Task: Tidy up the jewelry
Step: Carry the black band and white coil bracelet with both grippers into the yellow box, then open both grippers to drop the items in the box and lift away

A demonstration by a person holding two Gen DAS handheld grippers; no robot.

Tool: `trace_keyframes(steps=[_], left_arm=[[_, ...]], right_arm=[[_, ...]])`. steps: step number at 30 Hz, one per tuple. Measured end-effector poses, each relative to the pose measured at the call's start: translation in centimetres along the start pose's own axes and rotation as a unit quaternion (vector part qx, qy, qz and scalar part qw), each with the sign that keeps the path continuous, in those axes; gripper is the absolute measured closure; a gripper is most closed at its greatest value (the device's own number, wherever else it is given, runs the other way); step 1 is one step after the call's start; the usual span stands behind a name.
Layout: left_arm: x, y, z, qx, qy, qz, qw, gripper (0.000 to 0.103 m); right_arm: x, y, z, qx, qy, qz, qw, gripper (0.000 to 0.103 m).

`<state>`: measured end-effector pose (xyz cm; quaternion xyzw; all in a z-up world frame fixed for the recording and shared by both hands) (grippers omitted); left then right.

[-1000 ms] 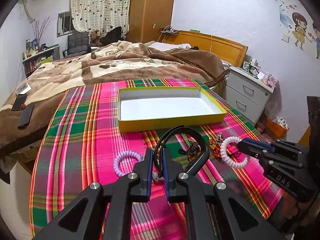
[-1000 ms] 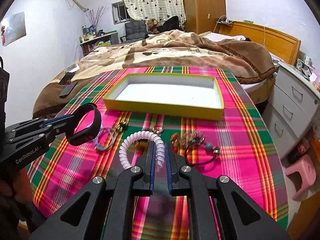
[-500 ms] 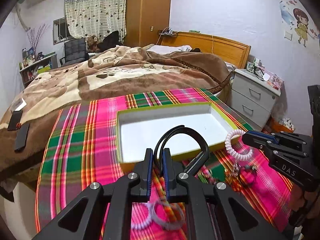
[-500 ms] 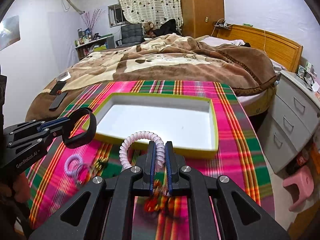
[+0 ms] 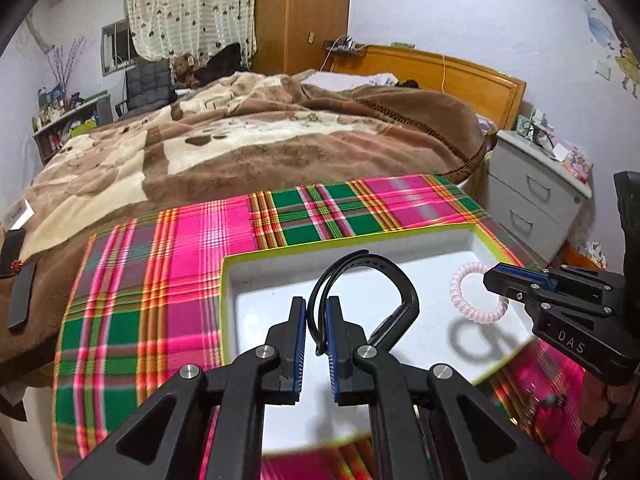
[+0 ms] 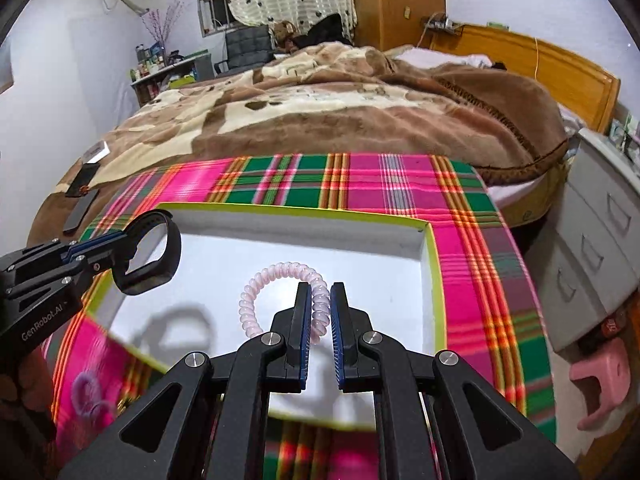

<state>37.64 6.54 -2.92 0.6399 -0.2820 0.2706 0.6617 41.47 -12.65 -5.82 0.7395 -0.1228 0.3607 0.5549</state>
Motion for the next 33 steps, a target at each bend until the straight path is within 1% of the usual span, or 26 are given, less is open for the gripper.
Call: trace_keyframes(steps=[3, 6, 11, 22, 30, 31, 33], left_arm=[[0.0, -2.0, -0.5, 0.004, 0.002, -0.012, 0.9999, 0.094], [-0.1, -3.6, -0.8, 0.008, 0.000, -0.025, 0.9997, 0.093], [-0.2, -5.1, -1.0, 0.002, 0.000, -0.037, 0.9993, 0.093], [0.4, -6.2, -0.4, -0.012, 0.000, -0.044, 0.9990, 0.092], [0.5, -6.4, 0.3, -0.020, -0.005, -0.040, 0.9990, 0.092], [0.6, -6.3, 0.3, -0.019, -0.005, -0.039, 0.9990, 0.092], [0.6, -6.1, 0.2, -0.022, -0.002, -0.035, 0.9991, 0.092]], right_arm=[[0.5, -1.9, 0.6, -0.004, -0.003, -0.013, 1.000, 0.093], [0.9, -2.9, 0.9, -0.009, 0.000, -0.019, 1.000, 0.093], [1.3, -4.1, 0.8, -0.013, 0.006, -0.027, 1.000, 0.093], [1.8, -5.6, 0.2, -0.011, 0.003, -0.040, 0.999, 0.093], [1.7, -6.4, 0.0, -0.003, -0.001, -0.053, 0.999, 0.093], [1.7, -6.4, 0.1, -0.004, -0.001, -0.053, 0.999, 0.093], [1.8, -6.3, 0.2, -0.003, -0.004, -0.050, 0.999, 0.087]])
Point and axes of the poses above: each gripper's, at about its wrist camera, not at the fingertips, and y roughly against the way its jaws point, z to its right, x to its top, the point moved 7 cm from there along -y, roughly the way its jaws point, and after that the axes turned 3 degrees about -y, right-handed, at the moved point
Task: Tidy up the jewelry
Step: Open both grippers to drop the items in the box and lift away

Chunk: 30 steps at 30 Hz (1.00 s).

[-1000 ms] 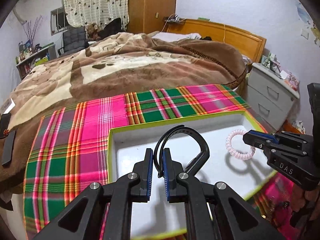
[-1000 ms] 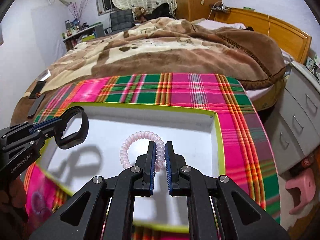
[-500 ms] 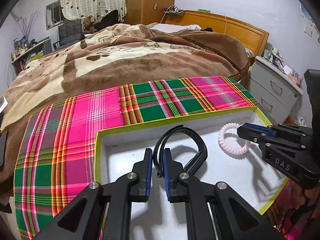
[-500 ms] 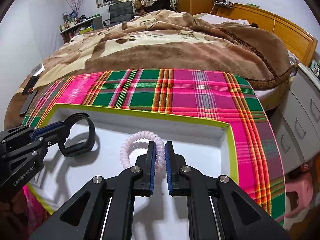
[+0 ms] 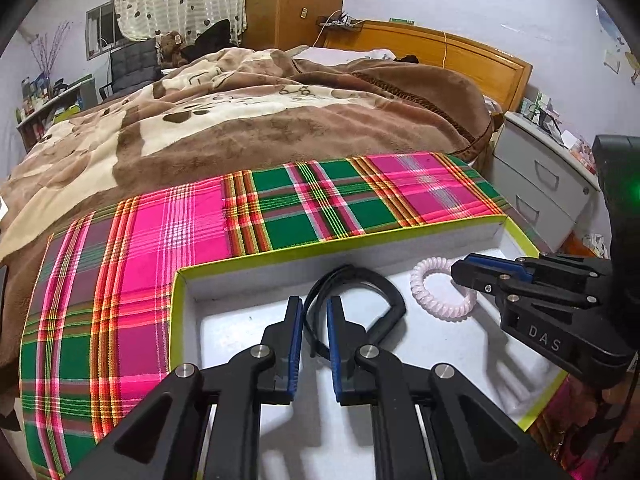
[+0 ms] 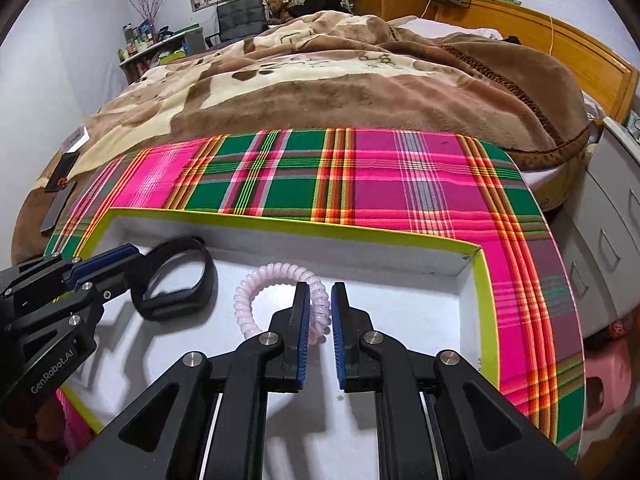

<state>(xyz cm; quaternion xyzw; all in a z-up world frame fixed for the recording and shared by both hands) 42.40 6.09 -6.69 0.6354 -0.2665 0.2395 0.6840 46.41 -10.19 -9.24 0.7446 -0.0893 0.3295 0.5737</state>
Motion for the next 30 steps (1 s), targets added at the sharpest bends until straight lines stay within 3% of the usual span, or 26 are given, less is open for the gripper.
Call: trace_keyframes(steps=[1, 8, 16, 21, 30], left_arm=[[0.1, 0.2, 0.0, -0.003, 0.002, 0.003, 1.0000, 0.092], [0.1, 2.6, 0.3, 0.010, -0.001, 0.026, 0.9996, 0.092], [-0.9, 8.9, 1.3, 0.020, -0.003, 0.073, 0.9971, 0.092], [-3.0, 13.2, 2.2, 0.026, 0.001, 0.100, 0.9946, 0.092], [-8.4, 18.1, 3.9, 0.033, 0.006, 0.114, 0.9930, 0.092]], right_arm=[[0.0, 0.1, 0.0, 0.002, -0.002, 0.001, 1.000, 0.082], [0.0, 2.6, -0.4, 0.008, 0.002, 0.029, 1.000, 0.081], [-2.0, 8.3, -1.5, 0.024, -0.002, 0.075, 0.997, 0.080], [-4.5, 11.9, -2.4, 0.033, -0.001, 0.096, 0.995, 0.080], [-10.2, 16.5, -3.2, 0.043, -0.002, 0.114, 0.993, 0.080]])
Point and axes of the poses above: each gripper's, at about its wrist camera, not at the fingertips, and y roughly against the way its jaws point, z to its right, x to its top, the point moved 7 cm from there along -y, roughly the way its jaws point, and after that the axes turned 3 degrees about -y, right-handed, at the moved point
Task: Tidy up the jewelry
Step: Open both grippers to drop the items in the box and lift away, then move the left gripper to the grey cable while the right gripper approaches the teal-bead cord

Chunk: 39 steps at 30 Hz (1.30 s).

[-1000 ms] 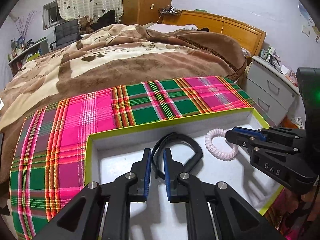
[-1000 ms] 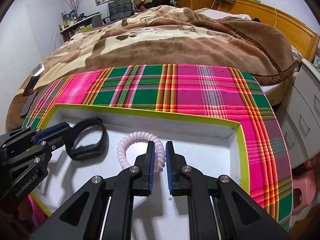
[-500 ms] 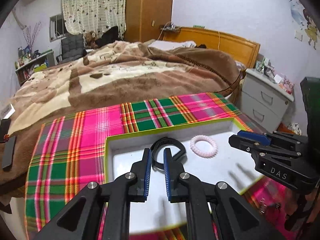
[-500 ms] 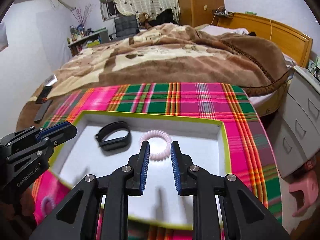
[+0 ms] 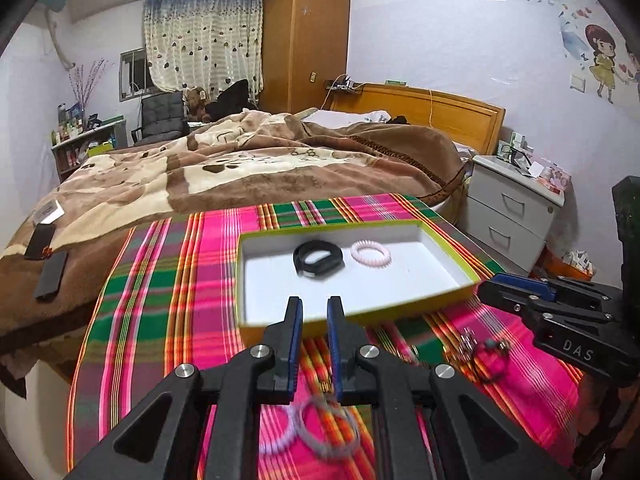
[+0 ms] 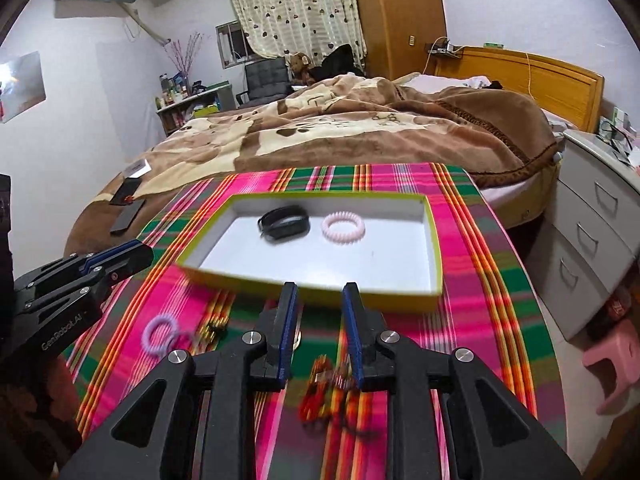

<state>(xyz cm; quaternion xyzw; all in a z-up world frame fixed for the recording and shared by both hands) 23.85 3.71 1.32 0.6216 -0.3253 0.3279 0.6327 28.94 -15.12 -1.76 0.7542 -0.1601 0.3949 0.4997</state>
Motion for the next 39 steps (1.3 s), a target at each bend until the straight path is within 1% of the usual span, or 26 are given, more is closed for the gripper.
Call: trace_keyframes(steps=[9, 13, 15, 24, 30, 39], left_arm=[[-2.9, 4.1, 1.6, 0.005, -0.010, 0.008, 0.9999, 0.092], [-3.7, 5.2, 2.3, 0.007, -0.015, 0.010, 0.9998, 0.092], [-4.2, 5.7, 2.8, 0.004, -0.017, 0.009, 0.9998, 0.092], [-5.7, 6.5, 3.7, 0.004, -0.027, 0.003, 0.9996, 0.092], [-6.4, 6.7, 3.7, 0.003, -0.023, -0.002, 0.9997, 0.092], [-8.2, 6.3, 2.3, -0.003, -0.007, -0.014, 0.9999, 0.092]], right_arm=[[-3.9, 3.6, -0.8, -0.004, 0.007, 0.006, 1.000, 0.078], [-5.1, 4.9, -1.0, -0.005, 0.006, 0.010, 1.000, 0.070], [-5.7, 5.4, -1.1, -0.006, 0.007, 0.012, 1.000, 0.069], [-7.3, 6.4, -1.5, -0.005, 0.003, 0.009, 1.000, 0.069], [-7.7, 6.9, -1.4, -0.006, 0.001, 0.012, 1.000, 0.069], [-8.4, 6.4, -1.5, -0.016, 0.009, 0.006, 1.000, 0.069]])
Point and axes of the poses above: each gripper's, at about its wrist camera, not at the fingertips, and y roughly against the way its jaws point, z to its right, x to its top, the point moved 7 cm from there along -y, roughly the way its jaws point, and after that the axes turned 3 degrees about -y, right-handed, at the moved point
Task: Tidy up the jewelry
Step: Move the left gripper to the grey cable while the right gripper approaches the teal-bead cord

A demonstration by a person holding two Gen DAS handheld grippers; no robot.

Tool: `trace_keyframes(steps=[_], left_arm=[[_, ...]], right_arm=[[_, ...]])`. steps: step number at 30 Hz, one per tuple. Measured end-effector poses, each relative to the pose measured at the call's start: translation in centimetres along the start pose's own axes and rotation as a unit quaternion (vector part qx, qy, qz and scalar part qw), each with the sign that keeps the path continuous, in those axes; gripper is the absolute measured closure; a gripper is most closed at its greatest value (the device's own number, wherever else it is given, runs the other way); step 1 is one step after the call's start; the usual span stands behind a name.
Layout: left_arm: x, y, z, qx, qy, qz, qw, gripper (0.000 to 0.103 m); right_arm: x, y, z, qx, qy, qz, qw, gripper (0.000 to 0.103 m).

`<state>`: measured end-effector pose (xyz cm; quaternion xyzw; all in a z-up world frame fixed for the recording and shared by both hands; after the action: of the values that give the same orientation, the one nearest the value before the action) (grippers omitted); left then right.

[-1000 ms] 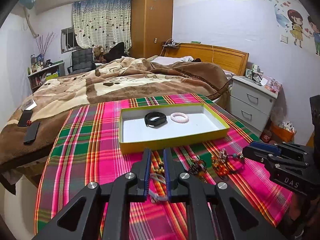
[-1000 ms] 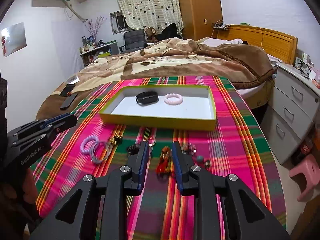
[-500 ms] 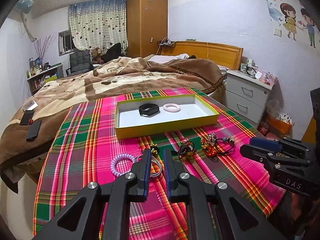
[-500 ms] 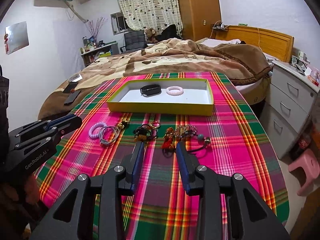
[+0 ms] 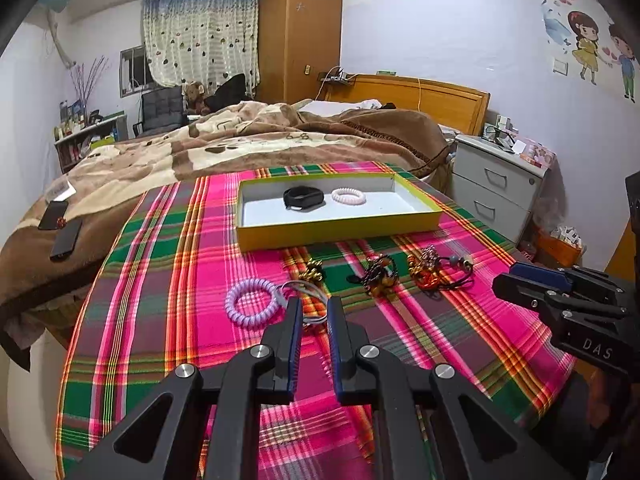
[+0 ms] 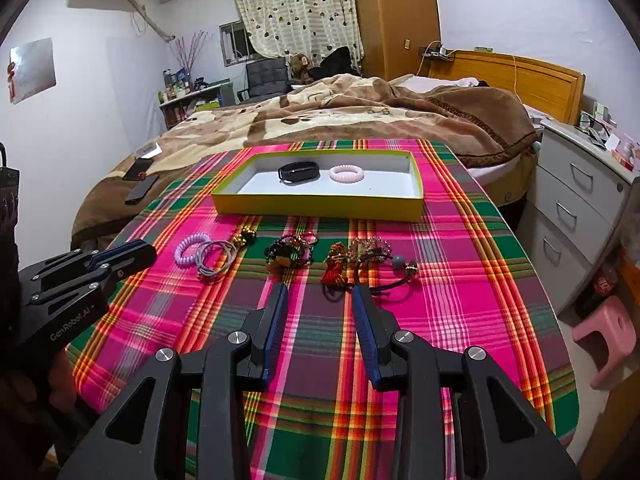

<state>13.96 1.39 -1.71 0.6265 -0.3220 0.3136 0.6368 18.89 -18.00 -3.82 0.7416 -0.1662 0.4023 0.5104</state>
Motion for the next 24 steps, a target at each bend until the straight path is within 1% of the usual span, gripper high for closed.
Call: trace_keyframes(steps=[7, 9, 12, 18, 24], left_arm=[[-0.5, -1.7, -1.3, -0.004, 0.020, -0.023, 0.9995, 0.091], [-0.7, -2.3, -1.5, -0.010, 0.027, -0.030, 0.9991, 0.085], [-0.9, -3.3, -1.6, -0.021, 0.037, -0.044, 0.9981, 0.080], [-1.0, -5.8, -2.4, -0.026, 0.058, -0.073, 0.9953, 0.079], [-0.7, -7.2, -2.6, -0.026, 0.066, -0.085, 0.9939, 0.079]], right_arm=[[-0.4, -1.4, 0.4, -0.003, -0.004, -0.014, 1.000, 0.069], [-0.5, -1.8, 0.6, -0.004, -0.008, -0.018, 1.000, 0.069], [-0.7, -2.4, 1.1, -0.007, -0.014, -0.026, 1.000, 0.069], [-0.9, -3.7, 2.3, -0.012, -0.029, -0.040, 0.999, 0.069], [-0.1, -4.8, 3.2, -0.012, -0.039, -0.044, 0.998, 0.069]])
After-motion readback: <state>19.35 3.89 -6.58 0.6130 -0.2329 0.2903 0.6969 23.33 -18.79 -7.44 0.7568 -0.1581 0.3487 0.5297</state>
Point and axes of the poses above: each gripper's, at about its wrist camera, not at the fingertips, and y roughly against the way its jaws point, z to its right, x to its top, the point moved 7 cm from there along -y, roughly the way its jaws point, and after that the axes turned 3 degrees about -y, right-handed, at the moved point
